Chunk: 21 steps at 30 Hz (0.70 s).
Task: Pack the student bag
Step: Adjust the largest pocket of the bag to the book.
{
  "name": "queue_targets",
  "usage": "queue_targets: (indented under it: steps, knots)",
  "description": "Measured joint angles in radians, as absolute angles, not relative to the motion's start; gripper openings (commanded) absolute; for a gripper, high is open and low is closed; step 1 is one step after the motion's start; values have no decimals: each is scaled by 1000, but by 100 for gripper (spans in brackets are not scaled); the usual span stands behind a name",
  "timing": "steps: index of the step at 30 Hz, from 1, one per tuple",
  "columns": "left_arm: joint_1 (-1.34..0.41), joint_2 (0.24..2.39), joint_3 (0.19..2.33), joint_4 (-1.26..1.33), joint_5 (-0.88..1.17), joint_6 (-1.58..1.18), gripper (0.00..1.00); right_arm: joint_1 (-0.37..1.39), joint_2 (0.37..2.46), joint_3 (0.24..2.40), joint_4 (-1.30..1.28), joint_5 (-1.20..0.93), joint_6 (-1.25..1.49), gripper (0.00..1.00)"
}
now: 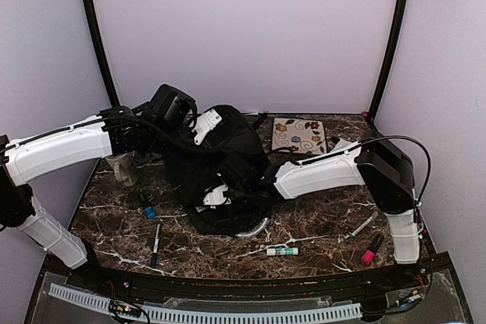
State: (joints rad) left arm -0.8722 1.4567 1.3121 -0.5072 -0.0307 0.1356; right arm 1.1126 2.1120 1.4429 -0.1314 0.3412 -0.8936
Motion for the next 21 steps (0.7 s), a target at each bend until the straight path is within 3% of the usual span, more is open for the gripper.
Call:
queue_targets:
  steps: [8, 21]
  knots:
    - [-861, 1457, 1312, -494, -27, 135, 0, 1081, 2197, 1525, -29, 431, -879, 45]
    - [-857, 1460, 1312, -486, -62, 125, 0, 1078, 2208, 1513, 12, 458, -820, 47]
